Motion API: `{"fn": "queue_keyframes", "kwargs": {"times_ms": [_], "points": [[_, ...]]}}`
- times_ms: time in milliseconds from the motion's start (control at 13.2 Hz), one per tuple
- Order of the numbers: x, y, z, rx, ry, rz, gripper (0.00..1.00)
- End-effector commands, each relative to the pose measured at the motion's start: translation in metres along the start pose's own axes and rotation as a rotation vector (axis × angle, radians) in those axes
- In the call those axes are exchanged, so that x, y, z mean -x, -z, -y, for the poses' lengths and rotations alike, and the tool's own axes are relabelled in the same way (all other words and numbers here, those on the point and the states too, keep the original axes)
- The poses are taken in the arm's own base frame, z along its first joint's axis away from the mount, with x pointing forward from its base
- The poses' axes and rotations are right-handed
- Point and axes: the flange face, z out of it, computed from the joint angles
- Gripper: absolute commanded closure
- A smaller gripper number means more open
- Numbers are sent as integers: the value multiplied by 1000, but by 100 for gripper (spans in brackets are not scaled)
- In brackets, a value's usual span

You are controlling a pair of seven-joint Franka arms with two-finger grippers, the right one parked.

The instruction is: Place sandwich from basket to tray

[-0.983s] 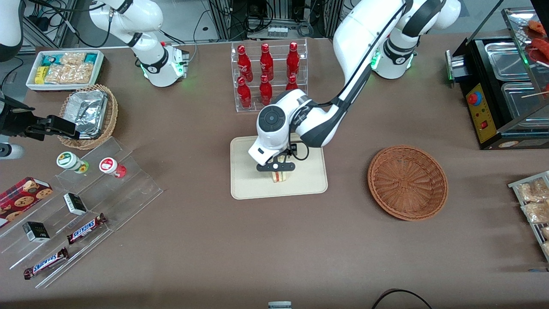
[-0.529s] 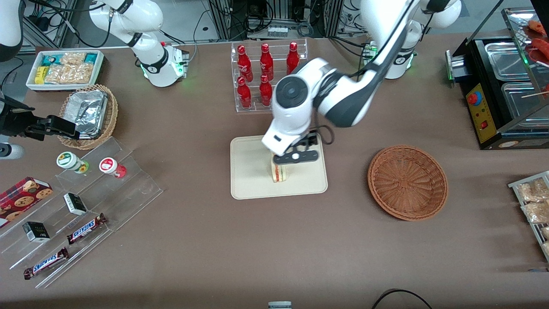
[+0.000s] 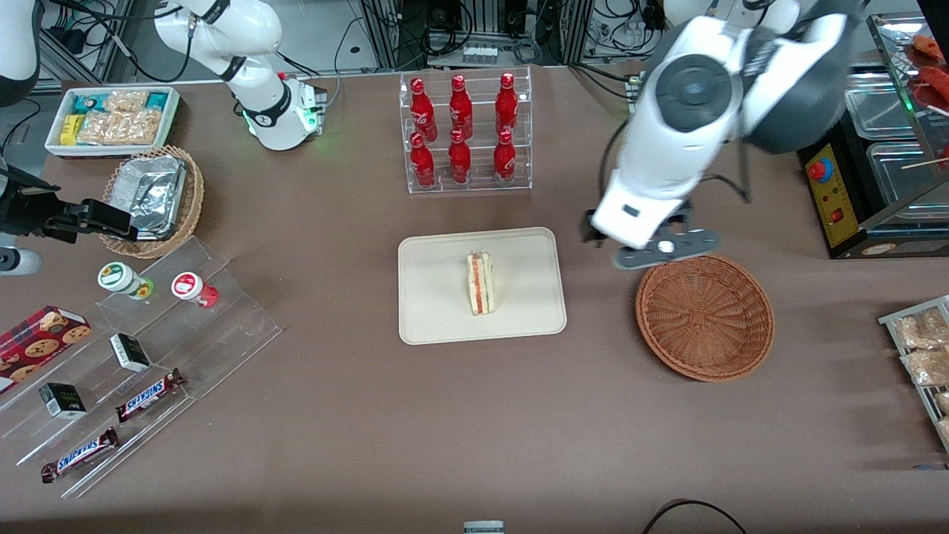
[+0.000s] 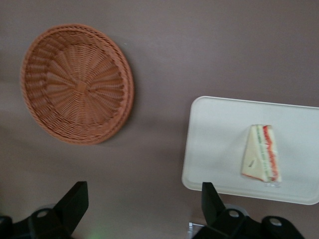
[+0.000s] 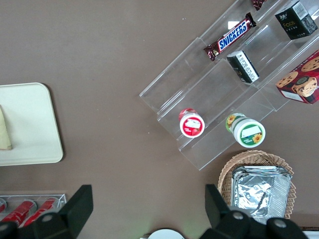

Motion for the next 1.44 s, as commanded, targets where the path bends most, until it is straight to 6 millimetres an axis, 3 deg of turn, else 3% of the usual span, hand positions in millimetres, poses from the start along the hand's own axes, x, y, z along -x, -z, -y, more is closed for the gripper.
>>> {"fn": "queue_keyframes", "kwargs": {"times_ms": [0, 303, 605, 1059, 1361], "points": [[3, 7, 53, -7, -67, 3, 0], [-7, 15, 118, 23, -121, 8, 0], [-10, 21, 170, 32, -178, 9, 0], [-15, 25, 214, 66, -161, 11, 0], [-26, 29, 221, 69, -148, 1, 0]]}}
